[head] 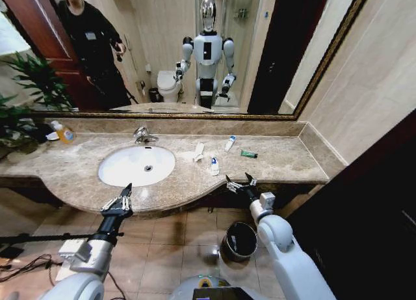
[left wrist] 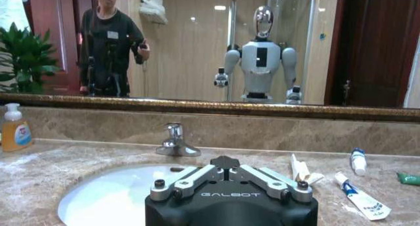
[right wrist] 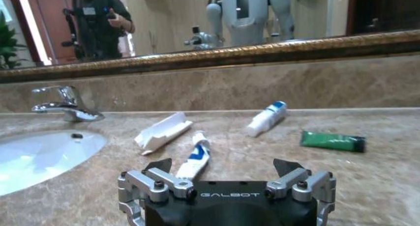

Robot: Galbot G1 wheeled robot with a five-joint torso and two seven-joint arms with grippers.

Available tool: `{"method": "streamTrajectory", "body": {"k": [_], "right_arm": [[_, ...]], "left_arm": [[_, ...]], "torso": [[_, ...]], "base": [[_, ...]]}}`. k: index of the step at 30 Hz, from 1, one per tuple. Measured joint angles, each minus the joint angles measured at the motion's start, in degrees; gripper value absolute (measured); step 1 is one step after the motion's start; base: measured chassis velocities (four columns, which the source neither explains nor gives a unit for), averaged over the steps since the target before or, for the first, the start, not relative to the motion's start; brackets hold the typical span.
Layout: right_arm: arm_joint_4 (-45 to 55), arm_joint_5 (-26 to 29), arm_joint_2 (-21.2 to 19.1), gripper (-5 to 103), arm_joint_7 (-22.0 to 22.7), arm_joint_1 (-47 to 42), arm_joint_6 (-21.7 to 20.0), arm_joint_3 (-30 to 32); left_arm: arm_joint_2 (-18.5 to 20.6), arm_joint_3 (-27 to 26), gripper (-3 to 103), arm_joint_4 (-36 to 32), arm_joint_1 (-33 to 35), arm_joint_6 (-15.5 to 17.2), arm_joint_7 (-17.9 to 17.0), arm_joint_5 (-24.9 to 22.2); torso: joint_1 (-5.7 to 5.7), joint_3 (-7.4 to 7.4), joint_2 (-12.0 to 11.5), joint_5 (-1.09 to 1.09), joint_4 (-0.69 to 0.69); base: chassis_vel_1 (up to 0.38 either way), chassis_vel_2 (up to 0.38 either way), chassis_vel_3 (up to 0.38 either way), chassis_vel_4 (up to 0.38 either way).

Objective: Pick up the trash from the sink and place it in the trash bin.

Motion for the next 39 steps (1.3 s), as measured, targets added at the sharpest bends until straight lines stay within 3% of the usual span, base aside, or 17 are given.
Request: {"method": "streamTrajectory", "body": {"k": [25, 32, 37, 39], "right_arm": [[-10.7, 1.8, 0.6, 103, 0.9, 10.5, -0.9, -7.9], [-13.3, 1.8, 1.4, 88, 1.4, 11.7, -0.9, -8.7], [-14.4, 1.8, 2.1, 66, 2.4, 12.2, -0.8, -9.2], [-14.4, 1.8, 2.1, 63, 2.4, 12.3, -0.7, -9.2]], "left_arm": [[0.0, 0.0, 0, 0.0, 0.0, 0.0, 0.0, 0.0], [0.0, 0.0, 0, 0.0, 0.0, 0.0, 0.0, 0.0], [0.0, 0.0, 0, 0.0, 0.0, 0.0, 0.0, 0.0], [0.0, 0.0, 0, 0.0, 0.0, 0.0, 0.0, 0.0]], "torso": [[0.00, 0.00, 0.0, 0.00, 0.00], [0.00, 0.00, 0.0, 0.00, 0.00], [0.00, 0.00, 0.0, 0.00, 0.00], [0.00, 0.00, 0.0, 0.00, 0.00]], "base": [[0.000, 0.000, 0.000, 0.000], [0.000, 0.000, 0.000, 0.000], [0.000, 0.000, 0.000, 0.000], [0.000, 0.000, 0.000, 0.000]]}}
